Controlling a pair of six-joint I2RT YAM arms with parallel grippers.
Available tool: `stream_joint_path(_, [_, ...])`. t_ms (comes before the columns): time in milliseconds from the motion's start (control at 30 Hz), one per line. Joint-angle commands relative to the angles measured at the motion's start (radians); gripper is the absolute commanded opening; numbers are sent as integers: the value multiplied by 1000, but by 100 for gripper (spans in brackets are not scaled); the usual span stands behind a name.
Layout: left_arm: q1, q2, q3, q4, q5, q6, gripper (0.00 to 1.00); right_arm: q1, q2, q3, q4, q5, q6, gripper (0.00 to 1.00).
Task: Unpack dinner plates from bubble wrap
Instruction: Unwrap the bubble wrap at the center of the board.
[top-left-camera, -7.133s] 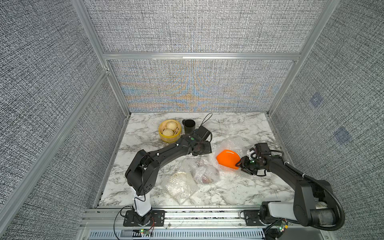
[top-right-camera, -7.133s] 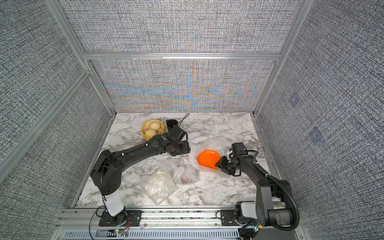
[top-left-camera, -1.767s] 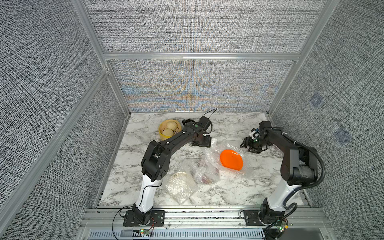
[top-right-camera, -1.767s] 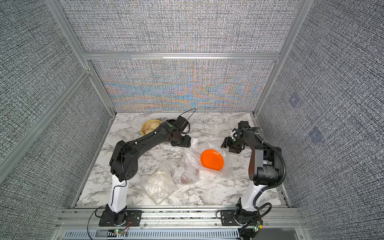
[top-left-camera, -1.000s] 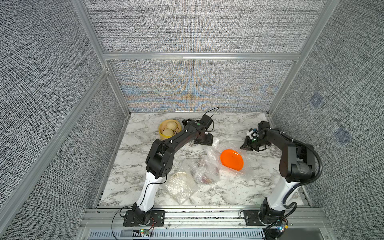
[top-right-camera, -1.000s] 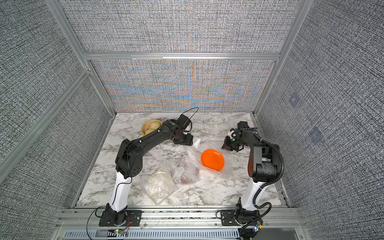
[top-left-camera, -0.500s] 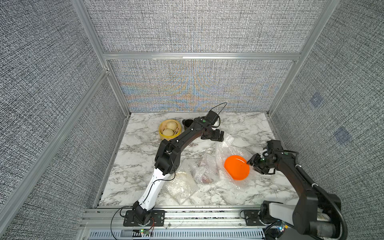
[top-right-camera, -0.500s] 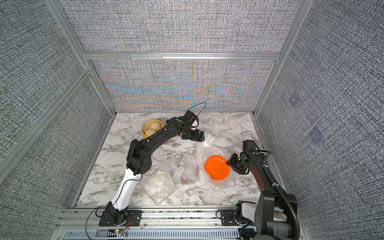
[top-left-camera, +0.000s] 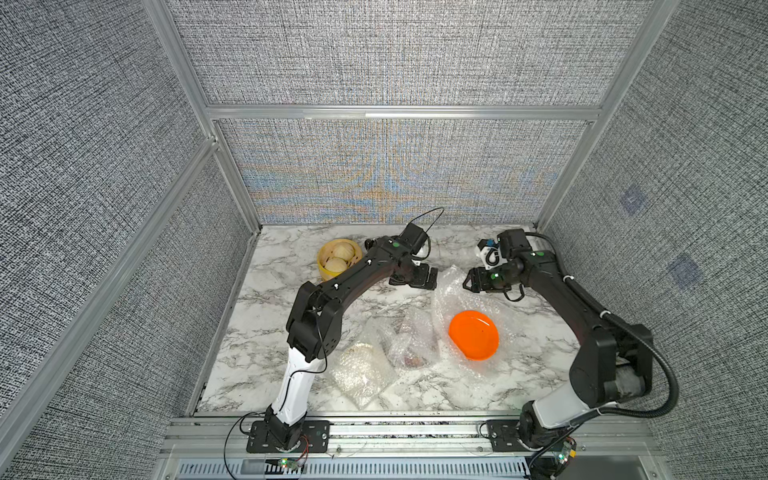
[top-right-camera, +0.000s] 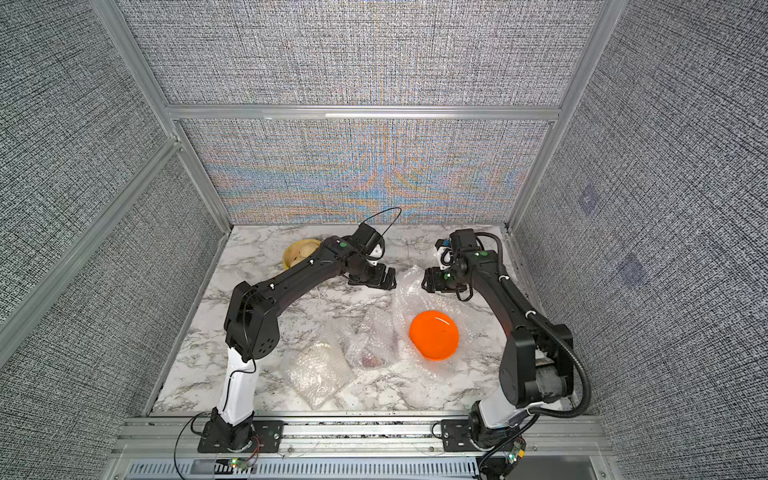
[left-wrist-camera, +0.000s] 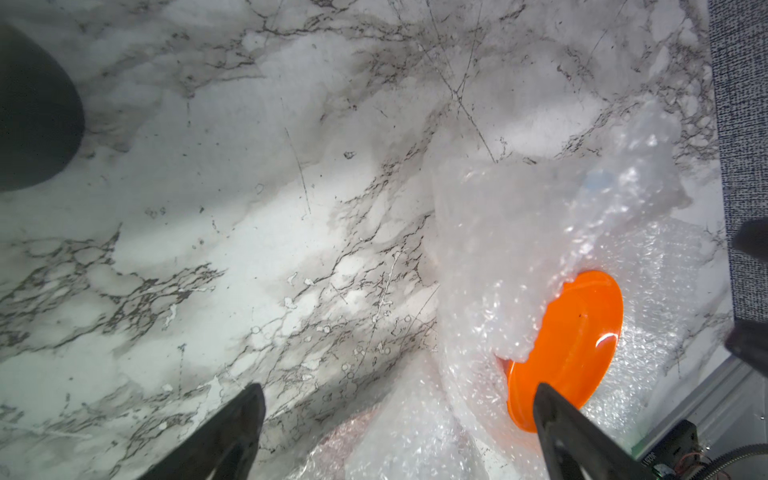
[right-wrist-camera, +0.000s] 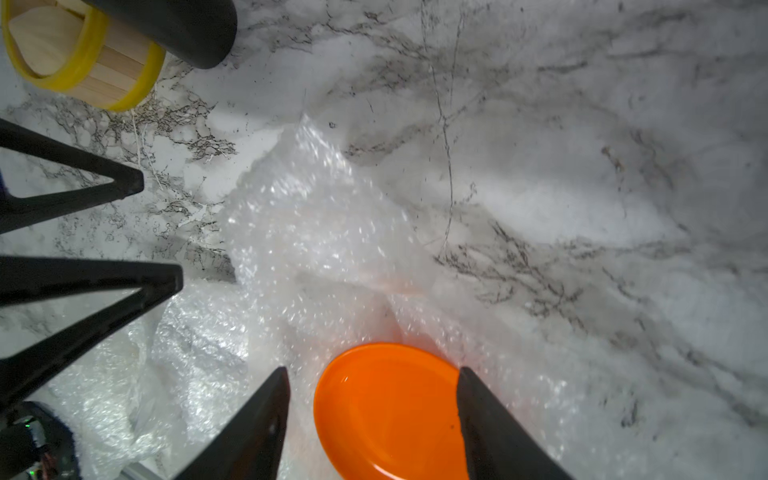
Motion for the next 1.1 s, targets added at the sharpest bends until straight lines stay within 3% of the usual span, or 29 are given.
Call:
stream_joint_path(0, [-2, -16, -24, 34, 23, -24, 99, 8, 93, 87, -127, 12, -202, 63])
stream_joint_path(133, [-2, 16, 22, 42, 54, -27, 99, 12, 134, 96, -169, 55, -267, 60])
stream_joint_path(400, [-26, 241, 337, -63, 114, -9, 97, -13, 143, 28, -156, 24, -313, 58])
stream_joint_path(533, [-35, 312, 412, -93, 130, -11, 91, -32, 177, 25, -137, 19, -308, 53])
stream_joint_path(633, [-34, 309, 403, -81, 126, -8, 73, -38, 191, 28, -110, 9, -291, 47])
stream_joint_path(800, [-29, 317, 427, -72, 129, 6, 26, -82, 181, 6, -96, 37, -248, 9])
stream_joint_path(867, [-24, 317, 436, -76, 123, 10, 12, -109, 155, -19, -84, 52, -227, 2])
stream_joint_path(933, [-20, 317, 434, -76, 129, 14, 9, -129, 116, -36, -80, 53, -224, 3])
stream_joint_path(1067, [-16, 316, 432, -68, 157, 21, 7, -115, 35, -78, -21, 57, -261, 41])
